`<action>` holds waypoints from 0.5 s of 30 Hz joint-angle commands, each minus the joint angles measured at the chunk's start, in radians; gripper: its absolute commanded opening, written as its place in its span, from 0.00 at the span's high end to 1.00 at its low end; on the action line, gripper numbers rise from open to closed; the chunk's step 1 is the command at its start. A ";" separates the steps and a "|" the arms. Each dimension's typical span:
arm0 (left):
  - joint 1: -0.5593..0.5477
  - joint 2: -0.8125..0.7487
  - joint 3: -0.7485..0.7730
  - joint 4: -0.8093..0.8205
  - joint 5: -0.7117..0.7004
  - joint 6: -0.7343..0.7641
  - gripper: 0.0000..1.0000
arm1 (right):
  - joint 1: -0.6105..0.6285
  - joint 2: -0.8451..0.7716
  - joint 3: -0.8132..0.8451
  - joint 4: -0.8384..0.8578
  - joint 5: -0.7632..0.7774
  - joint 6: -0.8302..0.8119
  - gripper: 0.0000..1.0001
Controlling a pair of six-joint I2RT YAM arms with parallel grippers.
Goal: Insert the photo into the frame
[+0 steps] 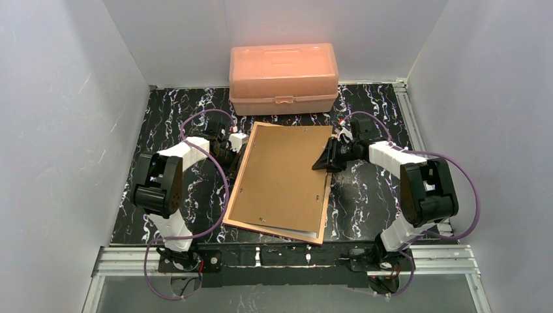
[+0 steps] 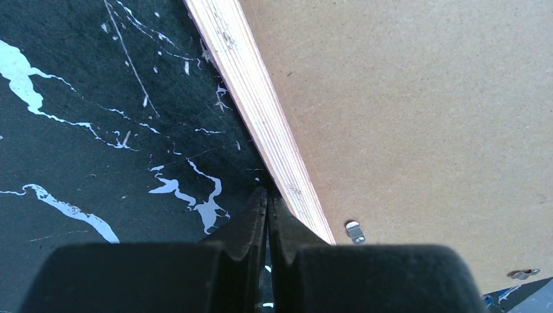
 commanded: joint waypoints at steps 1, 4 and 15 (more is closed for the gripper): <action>-0.008 -0.016 0.012 -0.056 0.021 0.014 1.00 | 0.041 0.009 0.083 -0.116 0.165 -0.115 0.58; -0.008 -0.025 0.014 -0.064 0.022 0.014 1.00 | 0.063 0.022 0.106 -0.164 0.226 -0.127 0.52; -0.008 -0.049 0.009 -0.073 0.033 0.016 1.00 | 0.150 0.054 0.271 -0.383 0.457 -0.182 0.01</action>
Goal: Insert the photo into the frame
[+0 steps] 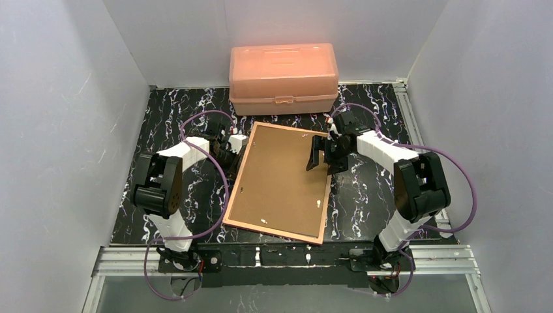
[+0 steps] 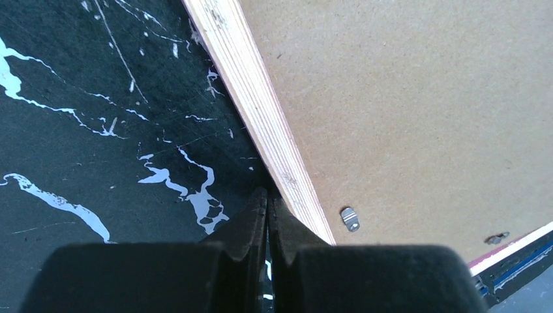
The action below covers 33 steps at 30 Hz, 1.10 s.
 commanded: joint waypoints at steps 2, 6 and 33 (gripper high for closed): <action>-0.008 -0.047 0.008 -0.043 0.030 0.012 1.00 | 0.029 -0.020 0.101 -0.119 0.129 -0.045 0.01; -0.007 -0.048 0.009 -0.046 0.025 0.015 1.00 | 0.030 -0.042 0.127 -0.157 0.172 -0.052 0.01; 0.042 -0.106 0.016 -0.178 0.141 -0.014 1.00 | 0.635 -0.071 -0.112 0.681 0.335 0.426 0.55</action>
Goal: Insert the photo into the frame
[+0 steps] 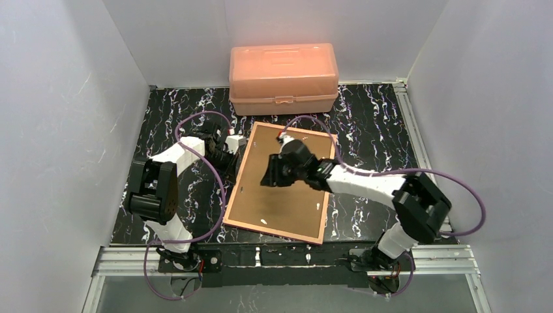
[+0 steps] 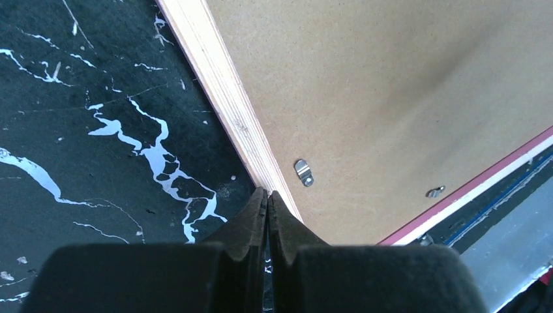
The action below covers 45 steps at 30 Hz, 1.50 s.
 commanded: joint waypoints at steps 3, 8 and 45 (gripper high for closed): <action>0.024 -0.032 0.006 -0.055 0.067 -0.004 1.00 | 0.127 0.151 0.020 0.291 0.074 0.134 0.55; 0.036 -0.008 0.002 -0.054 0.093 -0.003 1.00 | 0.153 0.238 0.066 0.317 0.127 0.136 0.52; 0.052 0.095 0.004 -0.043 0.129 -0.007 1.00 | 0.145 0.452 0.145 0.456 0.049 0.114 0.49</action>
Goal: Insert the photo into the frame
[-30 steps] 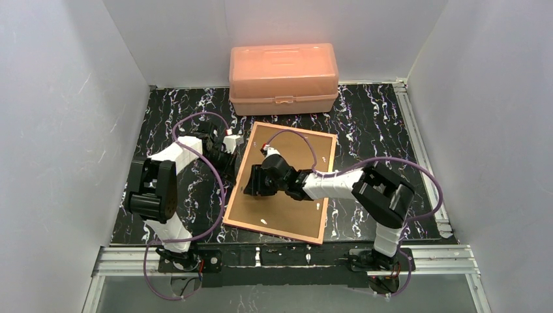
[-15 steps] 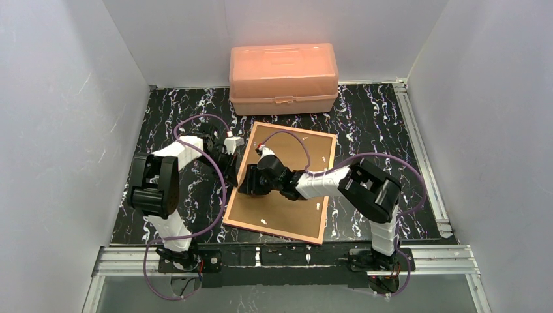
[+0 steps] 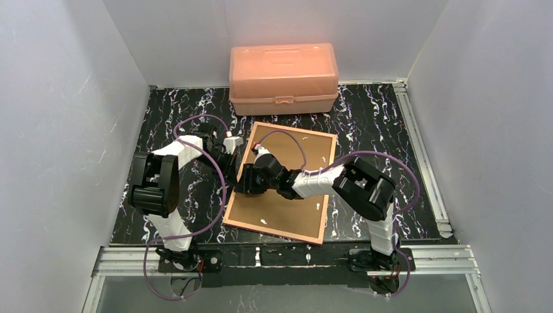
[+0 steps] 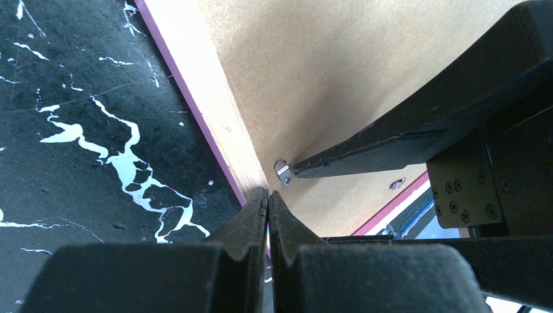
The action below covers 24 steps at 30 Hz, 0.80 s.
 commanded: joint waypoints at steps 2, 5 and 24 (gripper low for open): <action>0.002 0.027 -0.003 -0.014 -0.018 0.012 1.00 | -0.010 0.007 0.037 0.007 0.005 -0.032 0.49; 0.004 0.025 -0.001 -0.015 -0.021 0.013 1.00 | -0.017 -0.022 0.024 -0.009 0.025 -0.057 0.49; 0.008 0.017 -0.004 -0.002 -0.026 0.012 1.00 | -0.028 0.033 0.012 0.092 -0.096 -0.018 0.49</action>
